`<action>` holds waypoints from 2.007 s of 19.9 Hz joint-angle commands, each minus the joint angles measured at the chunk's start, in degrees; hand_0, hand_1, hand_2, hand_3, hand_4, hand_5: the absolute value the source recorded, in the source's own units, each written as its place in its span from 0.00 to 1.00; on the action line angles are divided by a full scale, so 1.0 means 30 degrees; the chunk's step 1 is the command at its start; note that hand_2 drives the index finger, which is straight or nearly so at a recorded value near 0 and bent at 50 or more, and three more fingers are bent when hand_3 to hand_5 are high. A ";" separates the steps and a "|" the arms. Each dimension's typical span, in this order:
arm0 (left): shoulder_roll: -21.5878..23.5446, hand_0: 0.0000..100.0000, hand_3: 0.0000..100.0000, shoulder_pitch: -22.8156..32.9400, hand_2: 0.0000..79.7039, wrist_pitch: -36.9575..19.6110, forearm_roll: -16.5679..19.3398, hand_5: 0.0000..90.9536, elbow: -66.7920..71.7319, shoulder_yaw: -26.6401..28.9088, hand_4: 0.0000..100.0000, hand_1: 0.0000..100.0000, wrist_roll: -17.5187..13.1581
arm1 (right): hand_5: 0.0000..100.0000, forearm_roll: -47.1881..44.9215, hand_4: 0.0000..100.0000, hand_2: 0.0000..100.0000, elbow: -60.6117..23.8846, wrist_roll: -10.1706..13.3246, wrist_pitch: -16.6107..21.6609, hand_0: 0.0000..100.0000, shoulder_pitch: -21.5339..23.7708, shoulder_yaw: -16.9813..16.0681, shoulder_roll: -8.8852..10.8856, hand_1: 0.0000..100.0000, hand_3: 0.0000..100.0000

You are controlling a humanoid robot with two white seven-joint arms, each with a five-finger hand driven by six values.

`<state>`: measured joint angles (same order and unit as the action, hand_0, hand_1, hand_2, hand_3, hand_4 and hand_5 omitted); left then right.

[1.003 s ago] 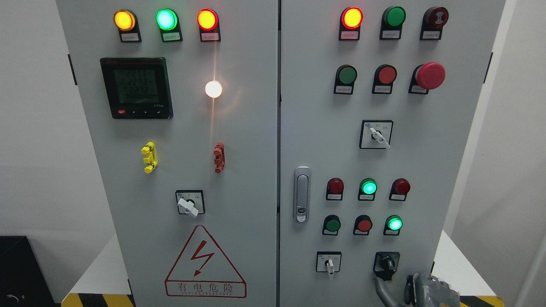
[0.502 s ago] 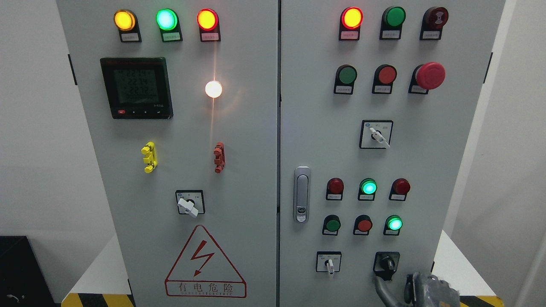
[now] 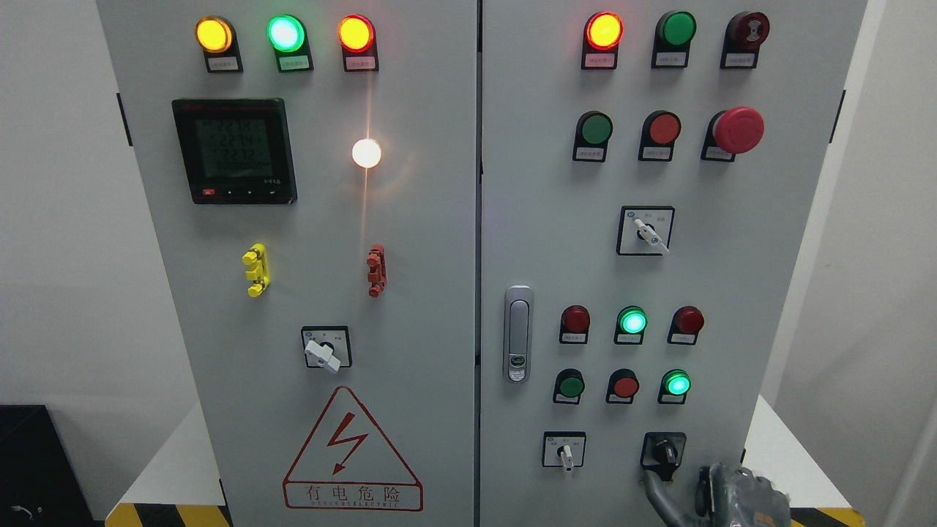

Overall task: Flip black knob to close circuit
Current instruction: 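Raise the right hand up toward the black rotary knob, then grip the black rotary knob with the right hand and twist it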

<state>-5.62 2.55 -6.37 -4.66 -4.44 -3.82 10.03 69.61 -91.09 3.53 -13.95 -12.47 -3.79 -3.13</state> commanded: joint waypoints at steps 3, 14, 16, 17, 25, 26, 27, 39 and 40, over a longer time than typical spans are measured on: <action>-0.0001 0.12 0.00 0.0000 0.00 -0.0015 0.0001 0.00 0.0016 0.0014 0.00 0.56 -0.0005 | 1.00 0.0029 1.00 0.92 0.0394 0.0085 -0.0009 0.00 -0.0180 -0.0084 0.0077 0.02 1.00; -0.0001 0.12 0.00 0.0000 0.00 -0.0015 0.0001 0.00 -0.0013 0.0015 0.00 0.56 -0.0005 | 1.00 0.0029 1.00 0.91 0.0394 0.0143 -0.0009 0.00 -0.0092 -0.0172 0.0370 0.03 1.00; -0.0001 0.12 0.00 0.0000 0.00 -0.0015 0.0001 0.00 0.0016 0.0015 0.00 0.56 -0.0005 | 1.00 0.0029 1.00 0.91 0.0423 0.0143 -0.0009 0.00 -0.0092 -0.0201 0.0370 0.03 1.00; -0.0001 0.12 0.00 0.0000 0.00 -0.0015 0.0001 0.00 0.0016 0.0015 0.00 0.56 -0.0005 | 1.00 0.0029 1.00 0.91 0.0423 0.0143 -0.0009 0.00 -0.0092 -0.0230 0.0399 0.03 1.00; -0.0001 0.12 0.00 0.0000 0.00 -0.0015 0.0001 0.00 0.0016 0.0015 0.00 0.56 0.0024 | 1.00 -0.0059 1.00 0.91 0.0335 0.0231 0.0021 0.00 -0.0092 -0.0260 0.0546 0.03 1.00; -0.0001 0.12 0.00 0.0000 0.00 -0.0015 0.0001 0.00 -0.0013 0.0015 0.00 0.56 -0.0005 | 1.00 -0.0088 1.00 0.91 0.0335 0.0231 0.0021 0.00 -0.0121 -0.0289 0.0546 0.03 1.00; -0.0001 0.12 0.00 0.0000 0.00 -0.0015 0.0001 0.00 0.0016 0.0015 0.00 0.56 -0.0005 | 1.00 -0.0117 1.00 0.91 0.0306 0.0202 0.0021 0.00 -0.0122 -0.0318 0.0546 0.03 1.00; -0.0001 0.12 0.00 0.0000 0.00 -0.0015 0.0001 0.00 -0.0013 -0.0014 0.00 0.56 -0.0005 | 1.00 -0.0206 1.00 0.91 0.0101 0.0202 -0.0009 0.00 -0.0180 -0.0436 0.0517 0.03 1.00; -0.0001 0.12 0.00 0.0000 0.00 -0.0015 0.0001 0.00 -0.0013 0.0014 0.00 0.56 -0.0005 | 1.00 -0.0235 1.00 0.91 0.0072 0.0202 -0.0009 0.00 -0.0180 -0.0552 0.0517 0.03 1.00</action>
<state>-5.63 2.55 -6.37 -4.66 -4.45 -3.80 10.33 69.07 -90.44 4.14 -13.91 -12.92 -4.68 -0.30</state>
